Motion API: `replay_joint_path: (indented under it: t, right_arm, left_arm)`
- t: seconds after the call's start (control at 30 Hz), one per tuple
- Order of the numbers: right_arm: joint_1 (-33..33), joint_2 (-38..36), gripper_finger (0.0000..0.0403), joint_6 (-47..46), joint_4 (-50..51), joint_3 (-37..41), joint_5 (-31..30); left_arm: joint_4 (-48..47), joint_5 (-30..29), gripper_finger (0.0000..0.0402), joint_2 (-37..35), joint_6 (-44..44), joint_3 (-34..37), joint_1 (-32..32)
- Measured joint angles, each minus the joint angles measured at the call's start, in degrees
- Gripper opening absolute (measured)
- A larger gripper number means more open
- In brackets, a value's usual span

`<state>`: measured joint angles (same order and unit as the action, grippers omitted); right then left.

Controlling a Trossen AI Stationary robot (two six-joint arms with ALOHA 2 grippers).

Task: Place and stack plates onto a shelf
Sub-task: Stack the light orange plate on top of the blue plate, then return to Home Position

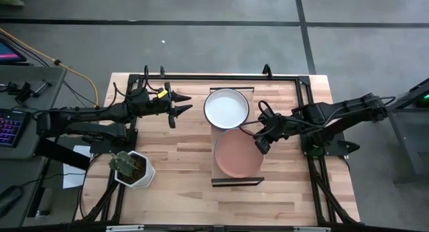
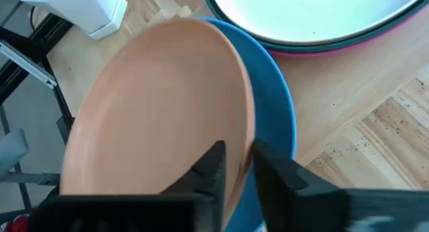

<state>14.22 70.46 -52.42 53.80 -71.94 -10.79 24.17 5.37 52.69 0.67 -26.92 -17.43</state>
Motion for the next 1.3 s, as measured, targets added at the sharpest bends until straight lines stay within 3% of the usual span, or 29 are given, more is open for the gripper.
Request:
replay_joint_path:
  t: [0.23,0.43,0.5,0.67,0.8,1.07,1.3]
  right_arm:
    - [0.0,0.0,0.0145,3.82,-0.02,0.02,0.2]
    - [0.04,-0.25,0.0187,11.19,2.03,0.02,1.7]
    - [1.06,-0.37,0.0189,12.47,6.23,0.02,0.36]
    - [7.14,-0.46,0.0188,6.75,21.64,0.02,-14.03]
    - [11.93,-1.99,0.0188,0.85,28.48,0.07,-20.32]
    - [19.46,-12.02,0.0188,-5.93,28.17,3.38,-30.91]
    - [19.89,-21.42,0.0165,-1.27,14.8,14.27,-33.18]
  left_arm:
    - [0.04,0.0,0.0143,0.01,0.0,0.0,0.0]
    - [0.01,0.01,0.0143,0.0,0.01,0.0,0.01]
    - [-1.16,0.04,0.0143,-0.58,0.47,0.0,0.02]
    - [-4.82,-1.03,0.0143,-5.54,2.42,0.0,0.0]
    - [-5.34,-1.05,0.0143,-8.03,1.53,0.0,0.02]
    - [-2.73,2.1,0.0142,-7.61,-2.08,4.73,2.32]
    - [9.97,2.09,0.0142,-11.4,-2.07,12.57,8.44]
